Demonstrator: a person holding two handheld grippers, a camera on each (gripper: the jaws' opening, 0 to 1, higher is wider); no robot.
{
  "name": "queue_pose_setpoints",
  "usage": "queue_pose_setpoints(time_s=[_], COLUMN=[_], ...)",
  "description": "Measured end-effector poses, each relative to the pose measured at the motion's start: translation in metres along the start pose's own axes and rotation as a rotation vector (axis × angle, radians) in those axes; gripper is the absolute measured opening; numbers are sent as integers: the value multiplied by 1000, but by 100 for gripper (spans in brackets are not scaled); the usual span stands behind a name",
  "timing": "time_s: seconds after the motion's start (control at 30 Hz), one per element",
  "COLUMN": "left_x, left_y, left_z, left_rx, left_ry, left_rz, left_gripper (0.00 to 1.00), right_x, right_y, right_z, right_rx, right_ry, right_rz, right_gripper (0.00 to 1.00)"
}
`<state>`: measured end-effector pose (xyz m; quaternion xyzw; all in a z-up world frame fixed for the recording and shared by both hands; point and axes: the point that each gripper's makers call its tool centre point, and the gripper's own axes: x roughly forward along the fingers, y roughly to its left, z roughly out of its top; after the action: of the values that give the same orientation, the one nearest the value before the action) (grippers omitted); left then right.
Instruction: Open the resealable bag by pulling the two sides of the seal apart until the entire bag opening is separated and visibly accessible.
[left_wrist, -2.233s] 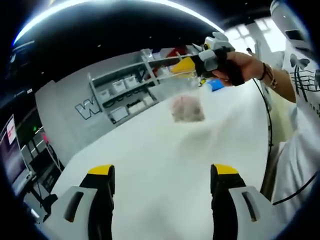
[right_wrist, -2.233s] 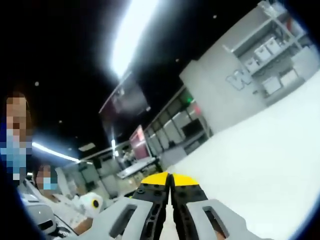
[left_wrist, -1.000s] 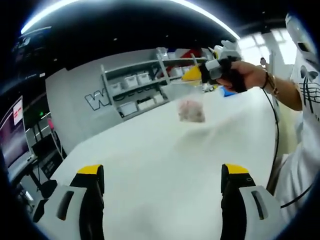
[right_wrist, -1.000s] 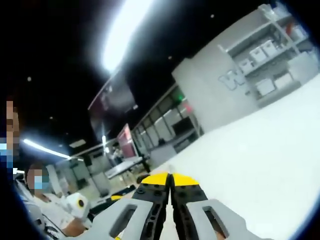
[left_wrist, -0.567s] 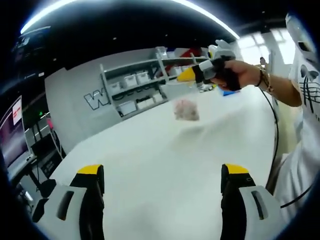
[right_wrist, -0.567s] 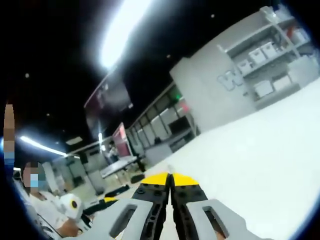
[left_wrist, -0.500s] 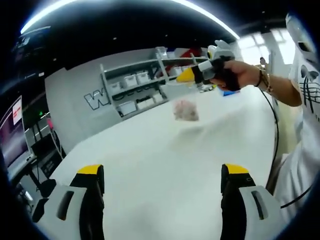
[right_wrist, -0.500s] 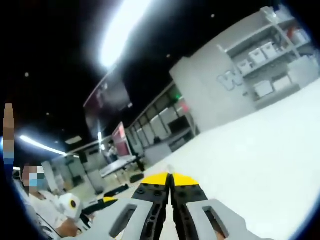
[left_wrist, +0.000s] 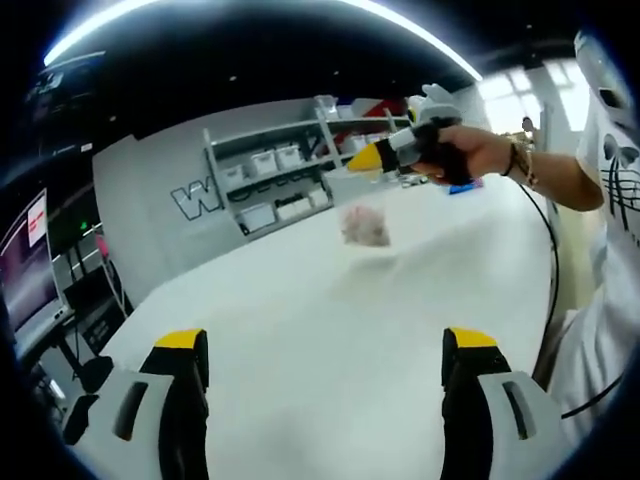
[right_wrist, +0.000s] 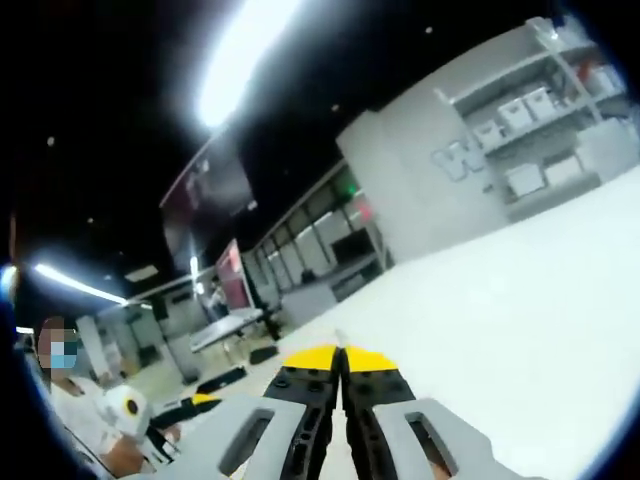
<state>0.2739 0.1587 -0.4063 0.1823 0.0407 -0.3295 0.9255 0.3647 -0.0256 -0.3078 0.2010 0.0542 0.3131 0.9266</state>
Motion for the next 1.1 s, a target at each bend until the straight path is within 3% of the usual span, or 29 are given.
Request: queue_pose_setpoints(time_s=[1.1], left_x=[-1], left_y=[5], left_z=[1], left_rx=[2], left_ry=[-5], left_rz=[10], left_gripper=[95], right_x=[27], right_y=[-30], right_z=[3], right_rx=[-18], right_ry=[37], right_rz=[-77], right_gripper=[0])
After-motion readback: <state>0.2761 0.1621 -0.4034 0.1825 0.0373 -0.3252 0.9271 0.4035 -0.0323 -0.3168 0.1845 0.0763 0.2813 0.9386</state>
